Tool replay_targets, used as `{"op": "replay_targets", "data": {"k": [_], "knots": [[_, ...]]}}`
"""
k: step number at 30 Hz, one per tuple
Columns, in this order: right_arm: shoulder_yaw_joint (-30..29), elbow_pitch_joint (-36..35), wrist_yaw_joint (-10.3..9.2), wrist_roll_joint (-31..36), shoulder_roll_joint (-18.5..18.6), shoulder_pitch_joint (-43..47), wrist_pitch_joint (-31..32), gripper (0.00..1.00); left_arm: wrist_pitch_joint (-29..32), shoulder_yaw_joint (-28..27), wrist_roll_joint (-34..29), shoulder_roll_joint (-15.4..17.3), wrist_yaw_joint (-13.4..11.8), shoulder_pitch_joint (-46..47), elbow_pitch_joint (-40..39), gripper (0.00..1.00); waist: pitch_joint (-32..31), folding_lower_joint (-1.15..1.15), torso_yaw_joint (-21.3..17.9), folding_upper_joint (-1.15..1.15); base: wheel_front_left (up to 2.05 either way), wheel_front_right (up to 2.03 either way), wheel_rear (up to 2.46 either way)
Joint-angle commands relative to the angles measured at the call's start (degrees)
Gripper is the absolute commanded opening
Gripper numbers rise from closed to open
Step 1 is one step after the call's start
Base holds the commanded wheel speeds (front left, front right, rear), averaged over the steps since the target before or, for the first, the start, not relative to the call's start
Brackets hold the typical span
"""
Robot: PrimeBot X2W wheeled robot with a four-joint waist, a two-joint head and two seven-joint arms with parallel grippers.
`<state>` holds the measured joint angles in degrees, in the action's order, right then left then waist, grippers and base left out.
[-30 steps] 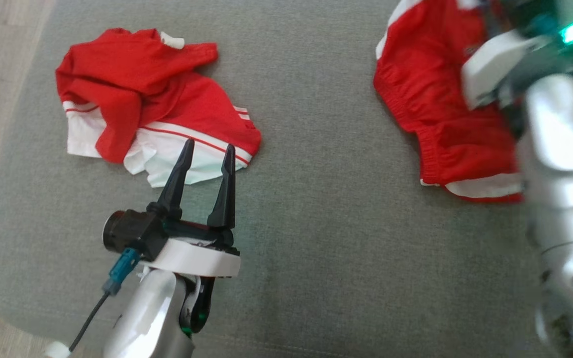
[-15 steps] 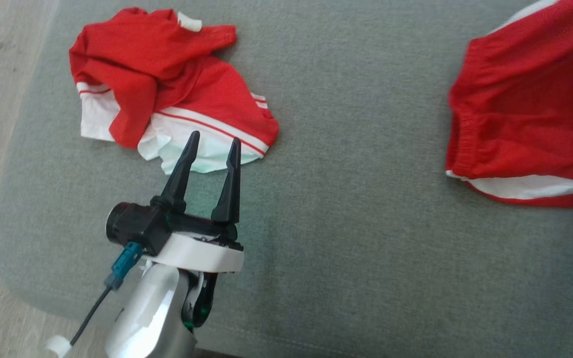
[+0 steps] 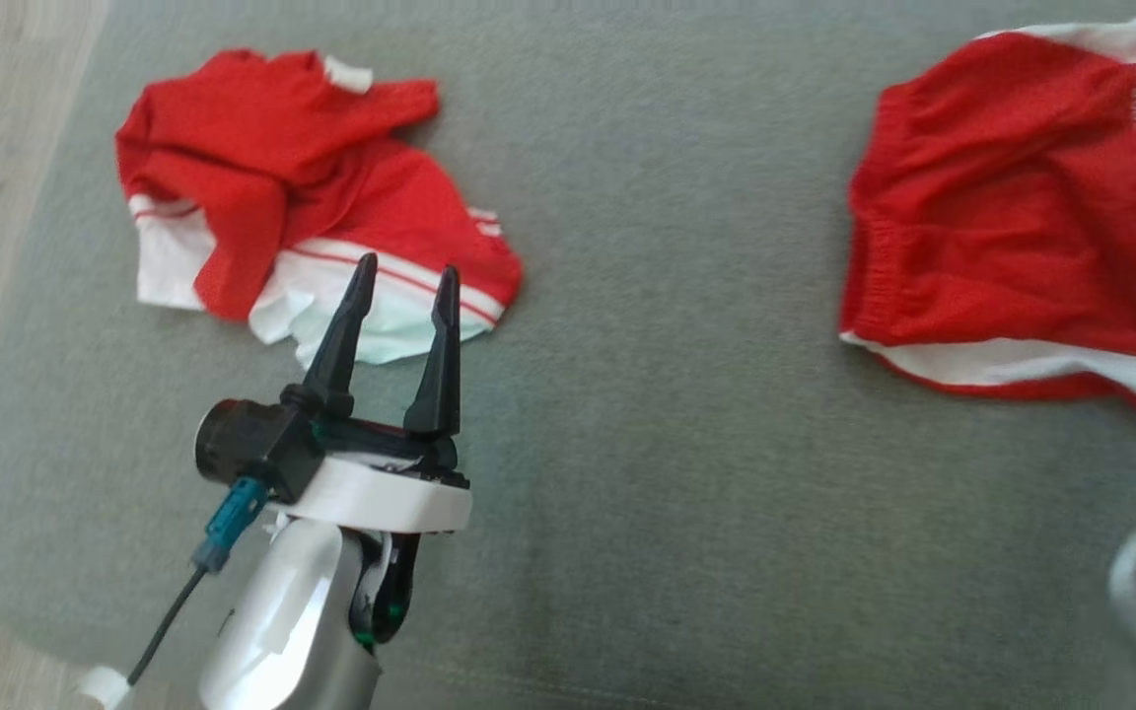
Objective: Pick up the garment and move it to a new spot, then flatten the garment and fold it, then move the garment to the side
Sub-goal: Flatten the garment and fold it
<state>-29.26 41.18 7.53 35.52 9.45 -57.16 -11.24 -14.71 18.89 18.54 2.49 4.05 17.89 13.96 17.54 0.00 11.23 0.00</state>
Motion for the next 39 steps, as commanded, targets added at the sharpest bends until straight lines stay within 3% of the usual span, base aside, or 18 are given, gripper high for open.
{"op": "replay_targets", "data": {"k": [1, 6, 12, 16, 23, 31, 39], "knots": [[1.0, -1.8, -0.04, -1.1, -1.4, 0.6, -1.1, 1.0, -0.3, -2.0, -0.4, 0.4, -0.1, 0.6, -1.9, 1.0, -2.2, 0.0, -2.2, 0.0, 0.0, 0.0, 0.0], [5.9, -3.9, -0.04, -11.7, -5.8, 7.1, -3.6, 1.0, -0.3, -2.9, -1.3, 0.4, 0.2, -0.6, -1.4, 1.0, -5.7, 0.0, -6.0, 0.0, 0.0, 0.0, 0.0], [18.8, -15.5, -0.04, -30.7, -6.5, 24.1, -3.7, 1.0, -0.3, -3.9, 0.9, 0.4, 0.3, -1.8, -0.4, 1.0, -8.7, 0.0, -9.4, 0.0, 0.0, 0.0, 0.0], [24.7, -22.2, -0.04, -38.1, -6.6, 37.0, -3.7, 1.0, -0.3, -4.0, 0.2, 0.4, 0.4, -2.4, 0.7, 1.0, -9.9, 0.0, -11.3, 0.0, 0.0, 0.0, 0.0], [27.4, -27.2, -0.04, -41.6, -6.6, 48.3, -3.7, 1.0, -0.3, -2.8, -1.5, 0.4, 1.1, -2.6, 2.8, 1.0, -10.1, 0.0, -13.6, 0.0, 0.0, 0.0, 0.0], [27.5, -30.2, -0.04, -42.9, -6.6, 48.0, -3.7, 1.0, -0.3, -0.8, -3.1, 0.4, 2.0, -0.9, 4.6, 1.0, -8.6, 0.0, -15.4, 0.0, 0.0, 0.0, 0.0], [25.4, -29.4, -0.04, -42.8, -6.6, 47.7, -3.8, 1.0, 4.4, 8.5, -2.4, 0.4, 3.2, 5.6, 8.8, 1.0, -5.1, 0.0, -18.8, 0.0, 0.0, 0.0, 0.0]]}}
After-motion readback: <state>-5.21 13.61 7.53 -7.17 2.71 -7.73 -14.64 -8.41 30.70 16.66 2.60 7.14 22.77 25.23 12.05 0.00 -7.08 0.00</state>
